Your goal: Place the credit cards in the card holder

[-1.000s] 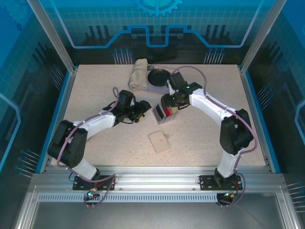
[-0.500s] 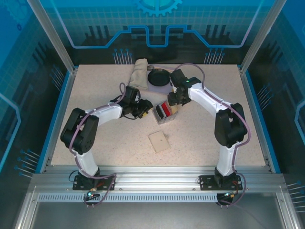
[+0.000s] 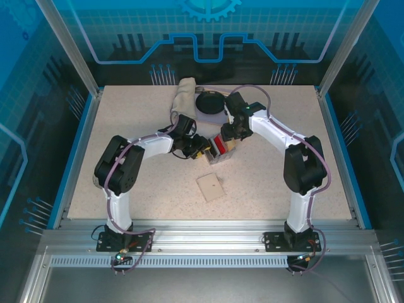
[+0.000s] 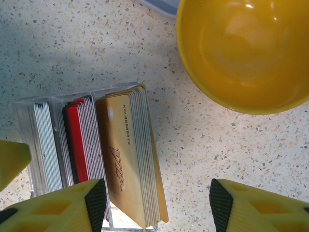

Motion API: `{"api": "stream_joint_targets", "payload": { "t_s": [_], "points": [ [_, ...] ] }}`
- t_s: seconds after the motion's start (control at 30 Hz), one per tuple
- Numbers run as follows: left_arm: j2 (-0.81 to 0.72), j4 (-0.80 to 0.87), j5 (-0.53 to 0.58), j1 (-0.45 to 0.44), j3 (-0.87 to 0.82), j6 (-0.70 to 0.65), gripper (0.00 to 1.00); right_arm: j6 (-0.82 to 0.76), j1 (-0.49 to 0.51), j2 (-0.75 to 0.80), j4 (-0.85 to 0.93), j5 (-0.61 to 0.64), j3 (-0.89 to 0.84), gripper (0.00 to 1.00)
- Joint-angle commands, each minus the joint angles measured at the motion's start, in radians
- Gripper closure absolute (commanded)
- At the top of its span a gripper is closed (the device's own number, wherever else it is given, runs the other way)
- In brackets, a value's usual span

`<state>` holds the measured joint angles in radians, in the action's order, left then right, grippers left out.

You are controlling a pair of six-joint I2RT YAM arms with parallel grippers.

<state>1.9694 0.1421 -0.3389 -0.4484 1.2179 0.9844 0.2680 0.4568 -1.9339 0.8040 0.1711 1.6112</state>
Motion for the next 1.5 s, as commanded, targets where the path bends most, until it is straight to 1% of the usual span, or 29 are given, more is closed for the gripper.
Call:
{"api": "stream_joint_targets", "payload": {
  "t_s": [0.0, 0.1, 0.33, 0.53, 0.73, 1.07, 1.27, 1.47],
  "points": [
    [0.029, 0.034, -0.032, -0.013, 0.030, -0.021, 0.56, -0.006, -0.011, -0.022, 0.027, -0.025, -0.001, 0.39],
    [0.024, 0.029, -0.028, -0.015, 0.005, -0.027, 0.56, -0.008, -0.006, -0.025, 0.038, -0.025, -0.001, 0.38],
    [0.023, 0.069, -0.013, -0.015, -0.021, -0.075, 0.62, -0.036, 0.009, -0.036, 0.068, -0.007, 0.025, 0.37],
    [0.023, 0.067, -0.008, -0.015, -0.034, -0.081, 0.62, -0.049, 0.012, -0.043, 0.075, 0.008, 0.044, 0.37],
    [0.026, 0.090, -0.002, -0.015, -0.017, -0.098, 0.62, -0.093, 0.014, -0.051, 0.088, 0.029, 0.075, 0.36],
    [0.029, 0.116, 0.004, -0.014, -0.003, -0.126, 0.63, -0.146, 0.037, -0.130, 0.140, 0.048, 0.153, 0.36],
    [0.028, 0.126, 0.004, -0.015, 0.003, -0.139, 0.63, -0.142, 0.054, -0.175, 0.151, 0.141, 0.186, 0.37],
    [0.026, 0.144, 0.008, -0.015, 0.009, -0.158, 0.64, -0.153, 0.057, -0.206, 0.146, 0.179, 0.186, 0.37]
  ]
}}
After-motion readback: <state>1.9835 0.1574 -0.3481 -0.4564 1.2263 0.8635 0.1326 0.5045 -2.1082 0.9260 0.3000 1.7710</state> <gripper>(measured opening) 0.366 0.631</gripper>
